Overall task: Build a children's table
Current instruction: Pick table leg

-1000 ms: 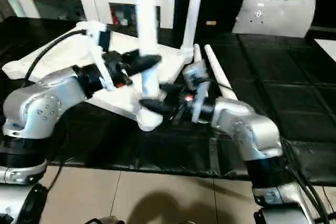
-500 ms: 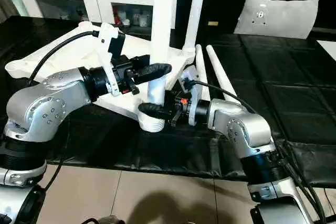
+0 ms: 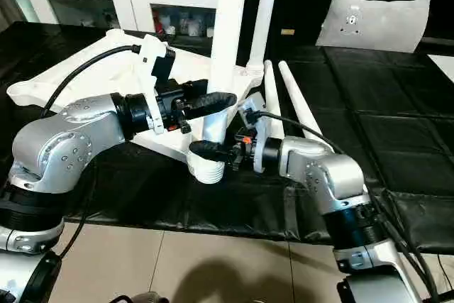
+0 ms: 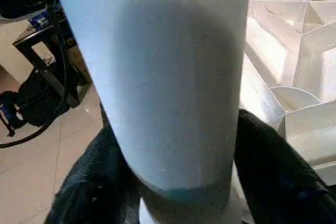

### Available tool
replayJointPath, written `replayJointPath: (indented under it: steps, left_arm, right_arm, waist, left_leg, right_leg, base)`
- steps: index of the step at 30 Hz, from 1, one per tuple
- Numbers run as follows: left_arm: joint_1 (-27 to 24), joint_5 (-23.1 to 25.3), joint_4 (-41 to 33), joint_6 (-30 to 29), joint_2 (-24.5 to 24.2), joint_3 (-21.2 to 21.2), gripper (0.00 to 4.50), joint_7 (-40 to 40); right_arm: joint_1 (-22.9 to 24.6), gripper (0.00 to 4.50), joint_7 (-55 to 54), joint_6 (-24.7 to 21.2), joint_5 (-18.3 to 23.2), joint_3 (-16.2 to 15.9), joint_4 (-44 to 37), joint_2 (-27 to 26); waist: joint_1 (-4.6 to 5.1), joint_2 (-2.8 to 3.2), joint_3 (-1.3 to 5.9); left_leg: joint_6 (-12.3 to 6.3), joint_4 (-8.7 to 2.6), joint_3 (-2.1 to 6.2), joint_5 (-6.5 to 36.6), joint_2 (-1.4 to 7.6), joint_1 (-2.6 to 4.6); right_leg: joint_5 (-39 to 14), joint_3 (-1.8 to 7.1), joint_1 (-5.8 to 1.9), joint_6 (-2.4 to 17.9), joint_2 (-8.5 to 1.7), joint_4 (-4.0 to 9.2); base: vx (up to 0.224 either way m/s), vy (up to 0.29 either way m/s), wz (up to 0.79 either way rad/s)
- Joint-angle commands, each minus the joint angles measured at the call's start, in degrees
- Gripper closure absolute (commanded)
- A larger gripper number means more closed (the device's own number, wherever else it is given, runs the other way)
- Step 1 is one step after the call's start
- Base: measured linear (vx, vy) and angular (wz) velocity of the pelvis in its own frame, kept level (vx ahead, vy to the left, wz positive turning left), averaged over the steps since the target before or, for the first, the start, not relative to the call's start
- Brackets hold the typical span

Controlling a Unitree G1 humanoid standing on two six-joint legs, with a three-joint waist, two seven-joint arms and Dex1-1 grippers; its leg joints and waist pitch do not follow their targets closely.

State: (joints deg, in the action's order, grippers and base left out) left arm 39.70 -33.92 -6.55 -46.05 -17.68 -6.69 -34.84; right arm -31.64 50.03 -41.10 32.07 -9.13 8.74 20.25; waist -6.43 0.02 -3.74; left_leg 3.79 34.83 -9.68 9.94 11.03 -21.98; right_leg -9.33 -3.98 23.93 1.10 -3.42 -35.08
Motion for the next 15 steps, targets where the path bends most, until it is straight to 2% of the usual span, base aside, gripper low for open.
replayJointPath:
  steps: [1,3,13,15]
  left_arm:
    - [1.19,0.25,-1.84,0.27,-0.21,-0.15,2.70,-0.63]
    - [1.32,0.37,-1.69,0.42,-0.23,-0.25,2.70,-0.66]
    - [2.09,-0.03,-1.90,0.03,0.52,-0.43,2.70,-1.32]
    - [2.12,-1.47,-1.88,-0.91,1.54,0.71,2.70,-0.64]
  right_arm:
    - [-0.92,2.17,0.08,-0.53,-0.71,-0.20,0.76,0.05]
    - [-0.84,2.36,0.06,-0.63,-0.69,-0.27,0.78,-0.04]
    - [-0.79,2.51,0.35,-0.09,-1.58,-0.13,1.47,-0.55]
    - [-0.78,2.51,0.07,0.41,-1.80,0.02,1.71,-0.83]
  waist:
    - [-0.02,-0.73,4.72]
    - [-0.03,-0.60,4.71]
    - [-0.04,-0.40,4.77]
    - [-0.08,-0.08,4.78]
  left_leg:
    - [-0.12,-3.43,0.17,6.76,1.44,0.60]
    - [-0.11,-3.44,0.20,6.84,1.45,0.61]
    - [0.03,-3.42,0.24,7.12,1.45,0.66]
    - [0.13,-3.38,0.27,7.22,1.39,0.61]
  right_leg:
    - [-15.37,2.55,-3.71,7.44,-3.96,4.00]
    - [-15.32,2.54,-3.70,7.50,-3.93,3.95]
    - [-14.12,2.54,-3.76,8.18,-3.91,3.90]
    - [-14.26,2.52,-3.79,8.23,-3.93,3.89]
  base:
    - [0.000,0.000,0.00]
    - [0.000,0.000,0.00]
    - [0.000,0.000,0.00]
    - [0.000,0.000,0.00]
